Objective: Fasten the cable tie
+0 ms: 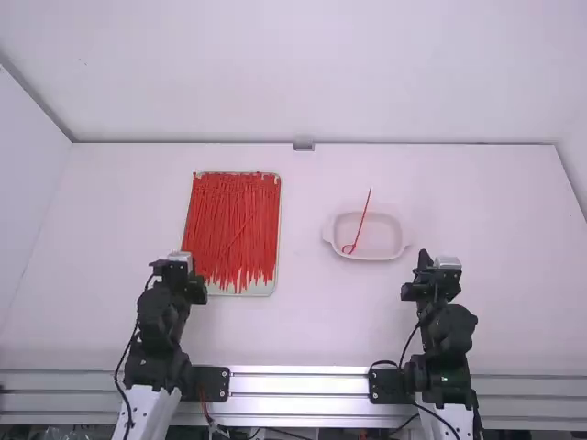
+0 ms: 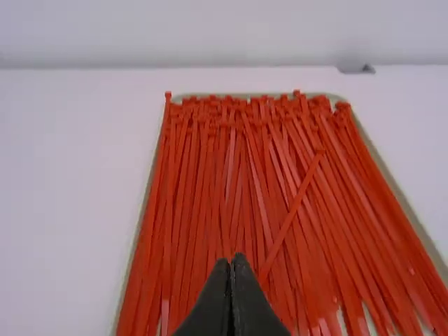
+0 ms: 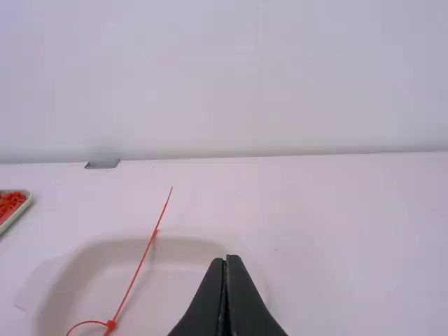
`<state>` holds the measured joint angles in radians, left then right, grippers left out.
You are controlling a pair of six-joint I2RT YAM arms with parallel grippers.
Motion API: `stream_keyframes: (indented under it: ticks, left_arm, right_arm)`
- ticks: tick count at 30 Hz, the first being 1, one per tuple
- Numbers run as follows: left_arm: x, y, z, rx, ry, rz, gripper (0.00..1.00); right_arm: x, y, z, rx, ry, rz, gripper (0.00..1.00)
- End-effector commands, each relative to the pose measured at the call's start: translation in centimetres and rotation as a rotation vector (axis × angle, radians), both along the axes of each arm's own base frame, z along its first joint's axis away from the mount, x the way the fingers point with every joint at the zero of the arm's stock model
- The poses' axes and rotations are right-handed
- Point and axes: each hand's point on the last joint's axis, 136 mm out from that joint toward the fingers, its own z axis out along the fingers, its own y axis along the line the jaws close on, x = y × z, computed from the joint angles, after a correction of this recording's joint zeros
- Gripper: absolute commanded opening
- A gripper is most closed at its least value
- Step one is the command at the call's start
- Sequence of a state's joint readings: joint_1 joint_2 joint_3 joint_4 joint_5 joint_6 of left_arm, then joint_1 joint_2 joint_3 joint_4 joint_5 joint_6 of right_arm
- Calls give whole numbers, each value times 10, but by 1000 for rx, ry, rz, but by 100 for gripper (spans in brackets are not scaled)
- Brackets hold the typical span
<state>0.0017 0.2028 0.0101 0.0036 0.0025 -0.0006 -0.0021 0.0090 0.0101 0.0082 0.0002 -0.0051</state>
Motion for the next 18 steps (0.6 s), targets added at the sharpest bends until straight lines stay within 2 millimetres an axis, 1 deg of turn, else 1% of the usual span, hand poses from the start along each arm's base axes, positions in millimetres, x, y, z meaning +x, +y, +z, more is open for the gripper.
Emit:
stream_keyframes:
  ticks: [1,13,16,18]
  left_arm:
    - [-1,0,3,1,-24,1,0]
    - [-2,0,34,1,-160,1,0]
    - [-3,0,40,1,-188,1,0]
    - [-3,0,40,1,-189,1,0]
  right_arm:
    - [0,1,-5,5,9,2,0]
    - [0,1,-5,5,9,2,0]
    - [0,1,-5,5,9,2,0]
    - [0,1,-5,5,9,2,0]
